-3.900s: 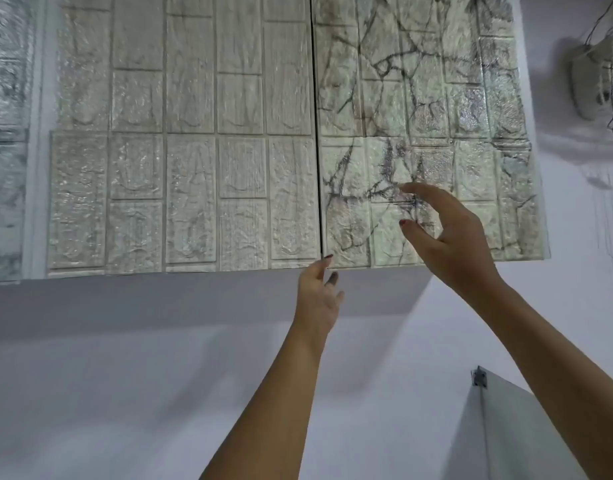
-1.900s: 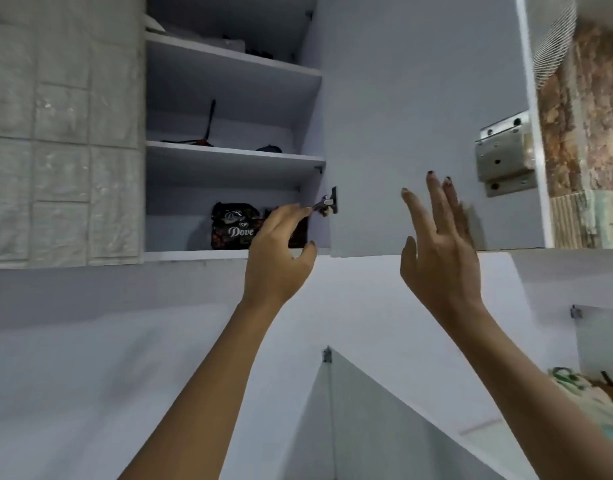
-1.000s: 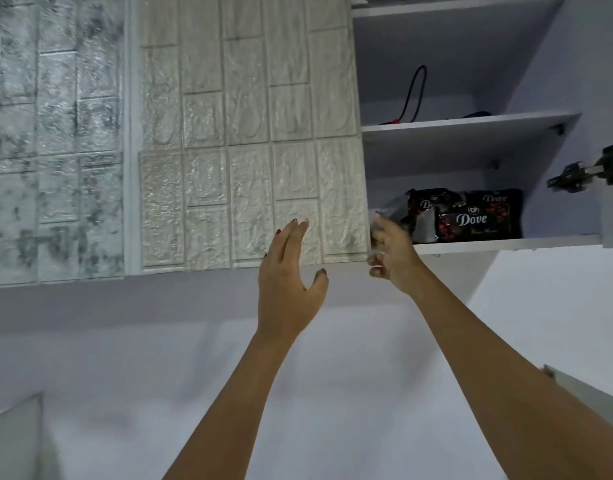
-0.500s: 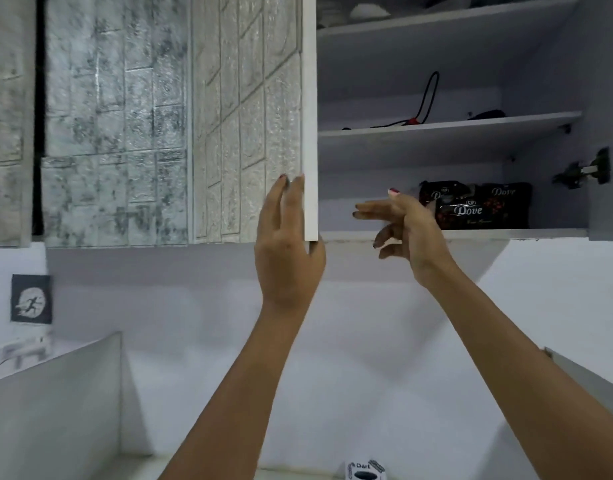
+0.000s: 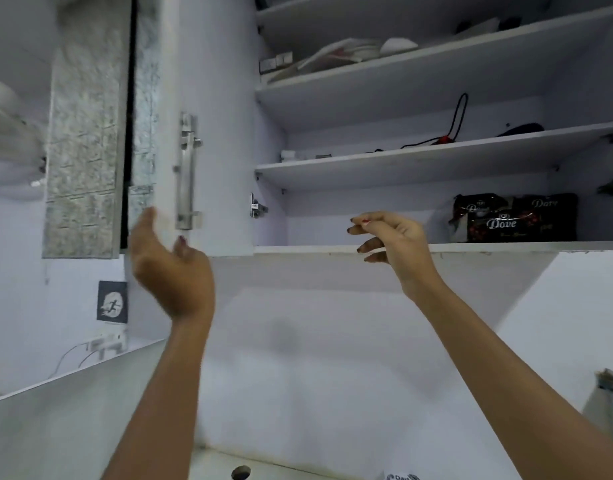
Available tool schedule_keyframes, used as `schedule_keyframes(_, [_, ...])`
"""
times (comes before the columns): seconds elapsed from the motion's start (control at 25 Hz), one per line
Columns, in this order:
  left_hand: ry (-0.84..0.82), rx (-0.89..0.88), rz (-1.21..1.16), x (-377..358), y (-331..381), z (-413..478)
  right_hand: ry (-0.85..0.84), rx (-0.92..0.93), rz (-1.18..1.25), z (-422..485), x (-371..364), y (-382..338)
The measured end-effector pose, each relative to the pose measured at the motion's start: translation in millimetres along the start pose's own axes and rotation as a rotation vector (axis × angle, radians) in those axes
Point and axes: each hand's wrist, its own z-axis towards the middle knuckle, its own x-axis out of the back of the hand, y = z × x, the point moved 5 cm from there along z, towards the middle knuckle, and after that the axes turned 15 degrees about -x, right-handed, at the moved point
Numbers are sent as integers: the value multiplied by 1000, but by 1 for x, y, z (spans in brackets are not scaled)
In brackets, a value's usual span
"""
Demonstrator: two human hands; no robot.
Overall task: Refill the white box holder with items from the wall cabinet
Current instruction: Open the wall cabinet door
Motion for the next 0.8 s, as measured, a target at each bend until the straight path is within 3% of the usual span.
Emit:
schedule_keyframes(0.12, [19,141,227,10,-37,28,7,27,-27,2,3,-1])
schedule_keyframes(0.28, [-123,248,390,7,-82,51,24,37,-15,14,11,7])
schedule_keyframes(0.6, [-387,136,615,-11,-110,42,-26,-9,117,43,-26,27])
schedule_keyframes(0.72, [-363,154,614,-15,-107,44,-36,15,133,50,-38,28])
schedule_keyframes(0.8, [-280,38,538,-23,-90,46,-36,27,121,53,-39,29])
